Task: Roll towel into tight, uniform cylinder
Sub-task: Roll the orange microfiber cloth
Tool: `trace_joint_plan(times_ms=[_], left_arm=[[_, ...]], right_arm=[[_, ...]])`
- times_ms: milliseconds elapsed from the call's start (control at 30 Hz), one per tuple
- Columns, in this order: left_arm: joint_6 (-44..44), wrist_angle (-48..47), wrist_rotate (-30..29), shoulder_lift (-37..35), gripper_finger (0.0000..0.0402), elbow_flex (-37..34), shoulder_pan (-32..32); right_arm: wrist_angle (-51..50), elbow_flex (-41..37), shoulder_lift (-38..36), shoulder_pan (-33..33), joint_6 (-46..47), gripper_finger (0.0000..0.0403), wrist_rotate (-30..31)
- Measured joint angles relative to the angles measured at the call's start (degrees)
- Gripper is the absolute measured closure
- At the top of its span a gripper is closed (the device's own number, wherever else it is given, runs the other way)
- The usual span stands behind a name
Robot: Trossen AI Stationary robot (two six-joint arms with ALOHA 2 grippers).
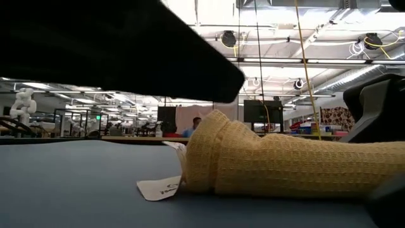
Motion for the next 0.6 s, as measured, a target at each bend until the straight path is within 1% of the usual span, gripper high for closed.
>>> trace_joint_plan(times_ms=[100,233,400,467,600], left_arm=[[2.5,0.6,0.9,0.0,0.0184,0.0,1.0],[5.2,0.2,3.5,0.0,0.0184,0.0,2.4],[2.0,-3.6,8.7,0.6,0.0184,0.0,4.1],[0.6,-3.1,10.3,0.6,0.0184,0.0,4.3],[-1.5,-3.5,10.6,1.0,0.0184,0.0,4.3]], right_arm=[[0.5,0.0,0.0,-0.2,-1.4,0.0184,-0.6],[0.9,0.0,0.0,-0.4,-2.8,0.0184,-1.0],[1.0,0.0,0.0,-0.6,-3.6,0.0184,-1.2],[1.1,0.0,0.0,-0.6,-3.6,0.0184,-1.2],[1.2,0.0,0.0,-0.6,-3.7,0.0184,-1.2]])
